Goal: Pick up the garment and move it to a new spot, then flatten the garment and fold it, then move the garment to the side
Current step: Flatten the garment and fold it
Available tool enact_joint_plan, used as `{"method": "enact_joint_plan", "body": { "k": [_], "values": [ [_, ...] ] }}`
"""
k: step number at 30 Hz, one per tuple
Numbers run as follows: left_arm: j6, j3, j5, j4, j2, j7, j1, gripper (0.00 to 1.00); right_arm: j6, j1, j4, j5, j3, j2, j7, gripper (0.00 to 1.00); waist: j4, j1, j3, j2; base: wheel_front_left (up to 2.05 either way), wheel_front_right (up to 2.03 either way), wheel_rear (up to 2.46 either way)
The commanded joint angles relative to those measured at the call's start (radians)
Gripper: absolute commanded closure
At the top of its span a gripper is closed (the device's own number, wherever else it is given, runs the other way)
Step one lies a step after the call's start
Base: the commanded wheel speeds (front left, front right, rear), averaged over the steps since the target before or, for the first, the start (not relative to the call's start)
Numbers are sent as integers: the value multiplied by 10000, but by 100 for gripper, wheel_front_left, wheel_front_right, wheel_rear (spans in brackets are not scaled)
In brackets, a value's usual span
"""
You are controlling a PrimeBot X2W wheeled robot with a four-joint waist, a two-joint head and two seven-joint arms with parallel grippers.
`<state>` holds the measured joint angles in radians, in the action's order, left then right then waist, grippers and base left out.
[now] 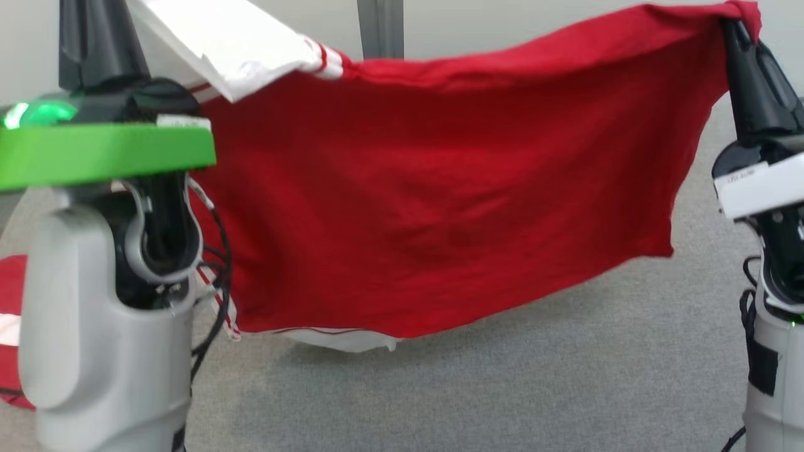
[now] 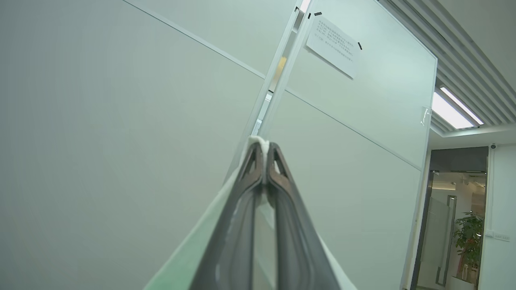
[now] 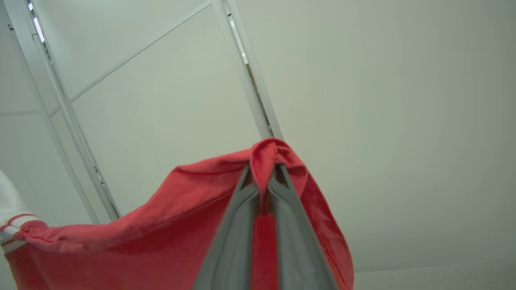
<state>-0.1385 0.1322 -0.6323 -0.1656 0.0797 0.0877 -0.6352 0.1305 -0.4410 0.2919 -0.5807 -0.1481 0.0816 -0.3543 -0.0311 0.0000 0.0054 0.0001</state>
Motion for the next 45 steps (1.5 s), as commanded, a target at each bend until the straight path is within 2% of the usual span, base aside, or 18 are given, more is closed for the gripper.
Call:
{"method": "enact_joint_plan", "body": {
  "k": [1, 4, 8, 15, 21, 25, 28, 34, 42, 45],
  "values": [
    [-5, -85, -126, 252, 152, -165, -443, 100, 1, -422, -162, 169, -41, -11, -54, 100, -36, 0, 499, -1, 0, 0, 0],
    [73, -201, -71, 1017, 511, -509, -1402, 100, 3, -1242, -729, 532, 9, 80, -89, 100, -113, 0, 1369, -1, 0, 0, 0],
    [527, -112, 236, 2430, 1119, -776, -3132, 100, 1, -2876, -1853, 927, 296, 316, 283, 100, -205, 0, 2727, -1, 0, 0, 0],
    [1153, 85, 1173, 5724, 1969, -186, -7083, 100, 1, -6761, -4988, 1696, 693, 651, 2042, 100, -228, 0, 4943, -1, 0, 0, 0],
    [1381, 190, 1590, 8073, 1920, 985, -9737, 100, -6, -9392, -7679, 2004, 1155, 999, 3830, 100, -89, 0, 5831, -1, 0, 0, 0],
    [1850, 124, 1695, 8771, 1710, 1676, -10630, 100, -6, -10246, -9153, 2534, 1186, 1207, 5482, 100, -20, 0, 6137, -1, 0, 0, 0],
    [2037, -235, 1706, 8739, 1481, 1792, -10630, 100, -6, -10286, -10054, 2546, 1254, 1085, 5969, 100, 57, 0, 6233, -1, 0, 0, 0],
    [2455, -1092, 2120, 7835, 798, 1778, -8744, 100, -6, -9203, -11264, 2440, 1886, 1239, 6203, 100, 259, 0, 6113, -1, 0, 0, 0],
    [2666, -1677, 2804, 7058, 341, 1779, -5682, 100, -9, -6871, -11102, 1978, 1795, 1412, 6201, 100, 466, 0, 5455, -1, 0, 0, 0],
    [2681, -1306, 3020, 6669, 420, 1780, -4611, 100, -9, -6187, -11303, 1746, 2040, 1518, 6199, 100, 514, 0, 5067, -1, 0, 0, 0]
  ]
}}
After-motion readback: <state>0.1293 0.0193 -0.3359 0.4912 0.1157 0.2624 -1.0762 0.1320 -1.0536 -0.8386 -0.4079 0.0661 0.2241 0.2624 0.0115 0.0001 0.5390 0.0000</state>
